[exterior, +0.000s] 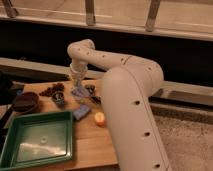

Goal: Place towel in paper cup

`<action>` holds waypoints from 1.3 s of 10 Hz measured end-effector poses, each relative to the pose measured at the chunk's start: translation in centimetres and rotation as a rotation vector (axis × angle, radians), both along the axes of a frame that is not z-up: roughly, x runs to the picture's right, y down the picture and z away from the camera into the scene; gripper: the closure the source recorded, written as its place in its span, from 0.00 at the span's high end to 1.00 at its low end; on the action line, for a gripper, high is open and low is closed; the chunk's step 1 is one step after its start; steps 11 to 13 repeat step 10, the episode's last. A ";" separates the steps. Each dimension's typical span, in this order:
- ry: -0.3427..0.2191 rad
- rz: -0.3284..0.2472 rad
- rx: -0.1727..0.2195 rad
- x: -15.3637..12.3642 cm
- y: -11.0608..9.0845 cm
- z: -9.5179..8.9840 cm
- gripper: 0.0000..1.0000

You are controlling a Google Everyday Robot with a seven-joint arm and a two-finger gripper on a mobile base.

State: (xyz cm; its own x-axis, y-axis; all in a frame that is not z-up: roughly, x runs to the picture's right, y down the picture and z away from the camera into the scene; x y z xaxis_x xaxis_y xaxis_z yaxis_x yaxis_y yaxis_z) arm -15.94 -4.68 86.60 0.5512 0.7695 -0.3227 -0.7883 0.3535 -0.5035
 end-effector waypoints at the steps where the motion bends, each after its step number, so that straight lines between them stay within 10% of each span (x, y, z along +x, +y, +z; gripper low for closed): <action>1: 0.000 -0.004 -0.004 -0.1 0.2 0.0 0.70; 4: -0.002 -0.014 0.007 -0.1 0.0 -0.7 0.70; 10: 0.019 -0.005 0.187 0.1 -4.7 -6.6 0.70; 13: 0.019 -0.005 0.187 0.1 -4.7 -6.6 0.70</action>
